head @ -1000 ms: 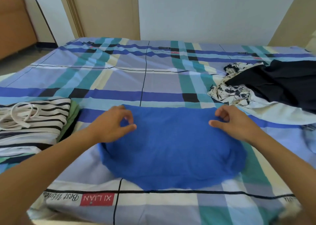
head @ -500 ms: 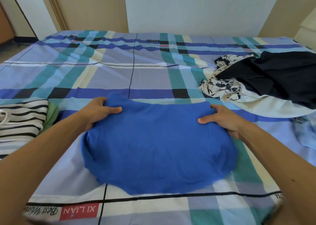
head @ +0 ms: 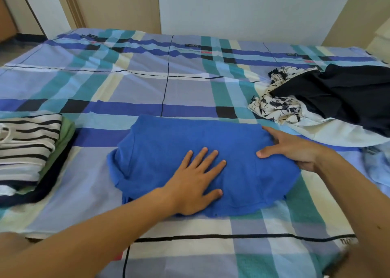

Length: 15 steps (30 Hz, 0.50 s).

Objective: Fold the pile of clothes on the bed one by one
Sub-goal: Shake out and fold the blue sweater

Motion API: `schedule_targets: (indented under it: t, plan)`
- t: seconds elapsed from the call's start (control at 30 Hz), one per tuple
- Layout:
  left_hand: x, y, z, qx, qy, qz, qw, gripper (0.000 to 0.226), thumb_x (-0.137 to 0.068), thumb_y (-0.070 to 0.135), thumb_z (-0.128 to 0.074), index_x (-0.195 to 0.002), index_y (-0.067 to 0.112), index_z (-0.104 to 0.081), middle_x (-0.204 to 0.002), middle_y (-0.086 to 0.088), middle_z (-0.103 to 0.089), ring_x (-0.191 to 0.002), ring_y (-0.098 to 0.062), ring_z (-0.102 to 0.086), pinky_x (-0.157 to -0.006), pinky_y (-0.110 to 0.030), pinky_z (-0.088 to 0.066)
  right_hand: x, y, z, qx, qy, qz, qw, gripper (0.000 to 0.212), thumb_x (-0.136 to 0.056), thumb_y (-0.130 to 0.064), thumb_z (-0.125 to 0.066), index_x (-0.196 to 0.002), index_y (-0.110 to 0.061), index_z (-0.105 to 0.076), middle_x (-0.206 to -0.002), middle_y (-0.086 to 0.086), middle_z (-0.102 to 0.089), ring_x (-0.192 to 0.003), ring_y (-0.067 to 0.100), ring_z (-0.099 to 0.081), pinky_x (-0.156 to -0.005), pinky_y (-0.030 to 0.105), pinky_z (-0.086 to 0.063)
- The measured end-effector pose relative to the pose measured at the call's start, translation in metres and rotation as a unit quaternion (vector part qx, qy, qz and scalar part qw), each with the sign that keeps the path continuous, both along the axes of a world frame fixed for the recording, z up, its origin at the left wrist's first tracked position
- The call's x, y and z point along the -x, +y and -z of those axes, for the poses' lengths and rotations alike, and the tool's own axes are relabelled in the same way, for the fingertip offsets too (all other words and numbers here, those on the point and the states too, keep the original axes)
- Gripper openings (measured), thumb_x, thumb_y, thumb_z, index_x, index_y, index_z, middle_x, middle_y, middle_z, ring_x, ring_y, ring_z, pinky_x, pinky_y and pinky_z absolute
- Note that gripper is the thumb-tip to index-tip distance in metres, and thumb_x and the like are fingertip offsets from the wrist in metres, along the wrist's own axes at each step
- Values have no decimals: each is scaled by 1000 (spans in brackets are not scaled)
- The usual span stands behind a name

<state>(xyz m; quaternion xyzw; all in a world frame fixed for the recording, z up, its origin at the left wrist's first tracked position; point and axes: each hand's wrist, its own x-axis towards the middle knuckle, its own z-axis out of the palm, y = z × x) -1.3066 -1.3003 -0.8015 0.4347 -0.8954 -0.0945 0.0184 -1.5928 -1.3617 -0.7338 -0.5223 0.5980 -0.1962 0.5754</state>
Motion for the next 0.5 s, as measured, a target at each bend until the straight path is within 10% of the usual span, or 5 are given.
schedule_targets:
  t: [0.17,0.33,0.5]
  plan:
    - [-1,-13,-41,-176,164,-87,967,57,-97,53,-52,-148,31,-42,-157,5,-35,-146,-16,-29,-120,-36,-23,-31,11,-16,103,14,47,993,118,-41,-34,-95,-145,-45,-40,-129,0,-65,-103,20,-72,-96,46,-55]
    - [-16,-27,-90,-383,548,-246,702,44,-96,52,-53,-132,26,-52,-125,-7,-64,-100,-28,-72,-94,-43,-57,-72,27,-36,173,-68,-13,982,110,-56,-49,-89,-149,-50,-31,-127,-12,-66,-113,14,-65,-97,38,-52]
    - [-44,-30,-100,-433,549,-314,642,57,-78,60,-70,-114,15,-72,-105,-13,-76,-95,-26,-74,-87,-39,-58,-112,42,-26,101,-236,-146,955,120,-63,-62,-83,-158,-37,-14,-146,9,-54,-121,34,-62,-93,43,-53]
